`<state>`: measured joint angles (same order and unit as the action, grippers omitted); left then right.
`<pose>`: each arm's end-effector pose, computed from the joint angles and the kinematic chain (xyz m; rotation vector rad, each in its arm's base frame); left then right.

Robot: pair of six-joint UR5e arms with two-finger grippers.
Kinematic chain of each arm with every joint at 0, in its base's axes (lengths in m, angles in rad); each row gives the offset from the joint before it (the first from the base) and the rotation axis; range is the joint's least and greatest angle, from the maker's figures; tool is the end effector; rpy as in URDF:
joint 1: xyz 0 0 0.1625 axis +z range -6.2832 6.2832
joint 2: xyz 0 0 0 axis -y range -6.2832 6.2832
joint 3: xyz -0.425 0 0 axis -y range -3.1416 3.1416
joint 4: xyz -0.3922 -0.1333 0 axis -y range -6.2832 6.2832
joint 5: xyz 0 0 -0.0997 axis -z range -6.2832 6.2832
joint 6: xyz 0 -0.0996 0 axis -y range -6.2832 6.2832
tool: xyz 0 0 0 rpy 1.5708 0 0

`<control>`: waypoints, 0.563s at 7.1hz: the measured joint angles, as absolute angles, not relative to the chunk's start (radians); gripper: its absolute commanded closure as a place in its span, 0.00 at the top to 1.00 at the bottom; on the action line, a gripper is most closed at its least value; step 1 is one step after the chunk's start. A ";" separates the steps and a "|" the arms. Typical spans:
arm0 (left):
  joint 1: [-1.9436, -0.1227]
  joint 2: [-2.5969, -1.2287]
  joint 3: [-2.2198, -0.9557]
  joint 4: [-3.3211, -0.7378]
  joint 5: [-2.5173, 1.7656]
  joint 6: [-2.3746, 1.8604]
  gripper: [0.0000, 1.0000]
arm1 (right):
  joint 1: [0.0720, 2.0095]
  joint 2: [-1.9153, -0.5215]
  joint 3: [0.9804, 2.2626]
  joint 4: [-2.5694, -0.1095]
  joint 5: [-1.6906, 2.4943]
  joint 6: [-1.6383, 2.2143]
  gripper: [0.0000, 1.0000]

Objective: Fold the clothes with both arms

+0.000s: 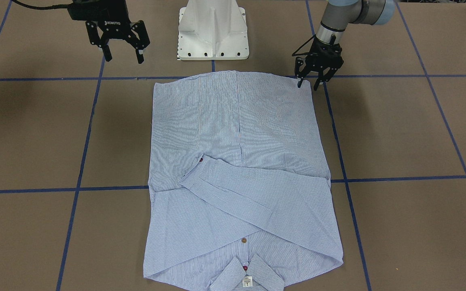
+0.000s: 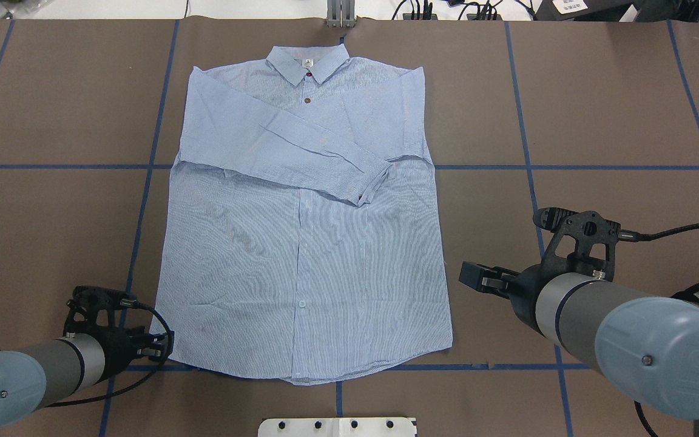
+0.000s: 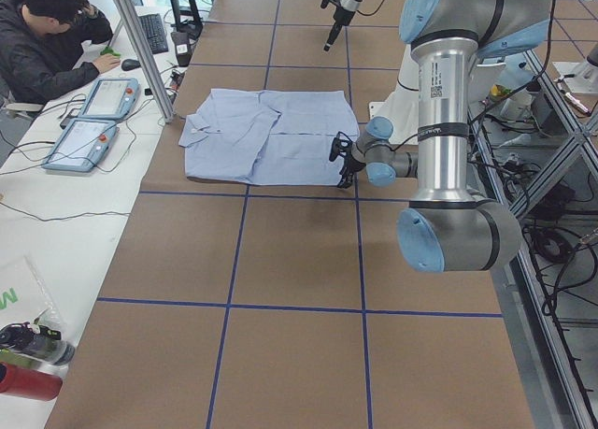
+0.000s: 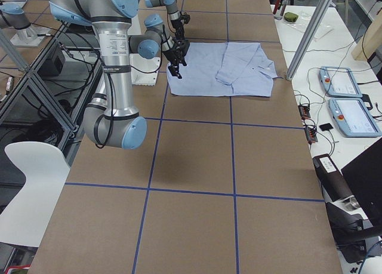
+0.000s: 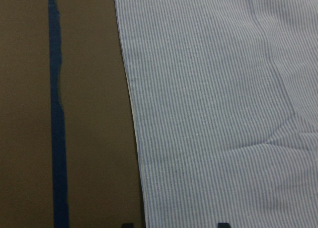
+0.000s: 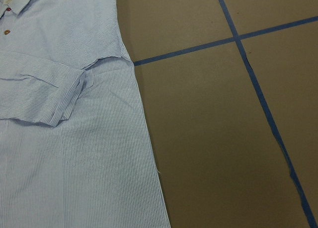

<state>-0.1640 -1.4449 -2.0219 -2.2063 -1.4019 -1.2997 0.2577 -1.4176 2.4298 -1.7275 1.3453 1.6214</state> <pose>0.4253 -0.2225 0.4334 0.3588 0.9019 0.0174 -0.3582 -0.2553 0.2383 0.3003 -0.8305 0.3846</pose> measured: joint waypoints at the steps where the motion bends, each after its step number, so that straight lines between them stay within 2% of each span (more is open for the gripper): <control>1: -0.159 -1.446 -2.023 -2.203 -1.408 -1.300 0.57 | 0.258 -1.418 2.430 -1.728 1.345 1.621 1.00; 2: -0.153 -1.446 -2.023 -2.201 -1.410 -1.301 0.57 | 0.258 -1.418 2.430 -1.728 1.345 1.621 1.00; 3: -0.146 -1.446 -2.023 -2.200 -1.411 -1.301 0.52 | 0.258 -1.418 2.430 -1.727 1.345 1.621 1.00; 4: -0.139 -1.446 -2.023 -2.199 -1.411 -1.302 0.30 | 0.258 -1.418 2.430 -1.727 1.345 1.621 1.00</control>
<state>-0.1389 -1.4463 -2.0232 -2.1995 -1.4111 -1.3018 0.2577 -1.4176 2.4298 -1.7273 1.3453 1.6214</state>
